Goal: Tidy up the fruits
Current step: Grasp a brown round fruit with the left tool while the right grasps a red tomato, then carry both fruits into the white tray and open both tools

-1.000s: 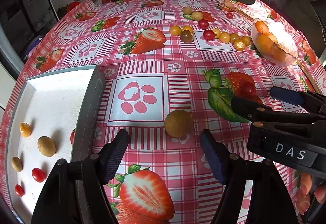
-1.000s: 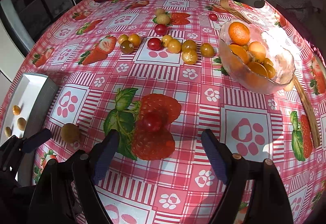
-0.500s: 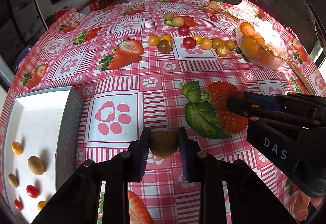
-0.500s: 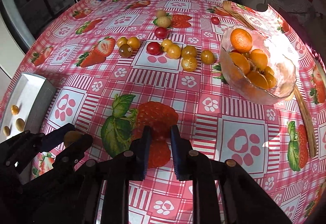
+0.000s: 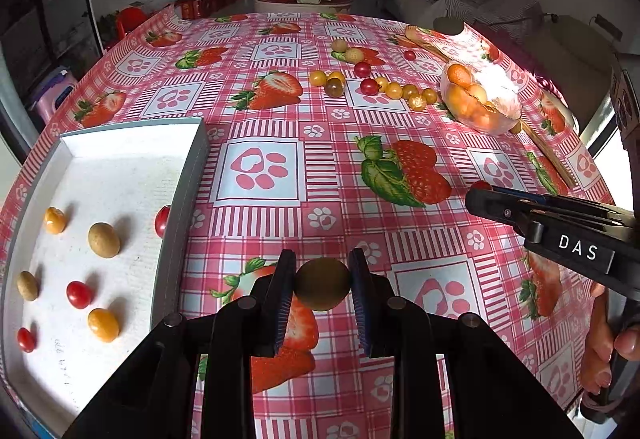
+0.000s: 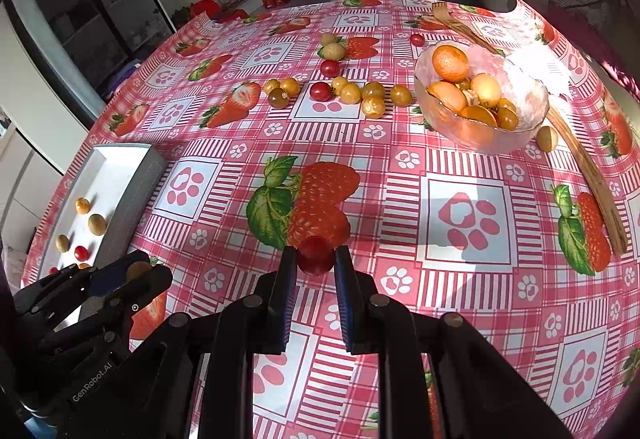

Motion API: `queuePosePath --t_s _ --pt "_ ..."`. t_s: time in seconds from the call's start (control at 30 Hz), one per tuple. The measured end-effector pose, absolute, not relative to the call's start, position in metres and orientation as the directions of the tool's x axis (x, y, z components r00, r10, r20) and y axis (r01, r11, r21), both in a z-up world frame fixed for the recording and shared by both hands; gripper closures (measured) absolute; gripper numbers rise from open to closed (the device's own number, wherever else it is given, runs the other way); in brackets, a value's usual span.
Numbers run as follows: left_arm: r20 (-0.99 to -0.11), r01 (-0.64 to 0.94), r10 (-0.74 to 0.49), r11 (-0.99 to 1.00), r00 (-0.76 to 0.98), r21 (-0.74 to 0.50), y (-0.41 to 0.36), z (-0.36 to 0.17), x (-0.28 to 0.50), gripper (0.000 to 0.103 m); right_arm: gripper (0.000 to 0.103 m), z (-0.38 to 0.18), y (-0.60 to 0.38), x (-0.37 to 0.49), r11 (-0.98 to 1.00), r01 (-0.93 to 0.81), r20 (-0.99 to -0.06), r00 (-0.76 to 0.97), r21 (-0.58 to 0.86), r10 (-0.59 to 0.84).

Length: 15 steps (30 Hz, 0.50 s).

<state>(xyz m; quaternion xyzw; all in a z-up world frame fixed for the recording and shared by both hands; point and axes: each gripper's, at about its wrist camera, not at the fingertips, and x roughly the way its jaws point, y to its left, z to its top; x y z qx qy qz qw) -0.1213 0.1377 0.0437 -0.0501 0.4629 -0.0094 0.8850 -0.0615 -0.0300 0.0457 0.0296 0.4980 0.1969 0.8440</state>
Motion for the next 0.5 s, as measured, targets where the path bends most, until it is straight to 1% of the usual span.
queuePosePath --t_s 0.3,0.5 --pt "-0.804 -0.069 -0.044 0.992 0.593 -0.105 0.16 0.051 -0.164 0.074 0.082 0.049 -0.037 -0.092 0.917 -0.288 -0.829 0.413 0.274 0.377" --pt "-0.789 -0.095 -0.03 0.989 0.613 -0.112 0.175 0.057 -0.181 0.074 0.082 0.056 -0.025 -0.107 0.915 -0.308 -0.83 0.414 0.259 0.374"
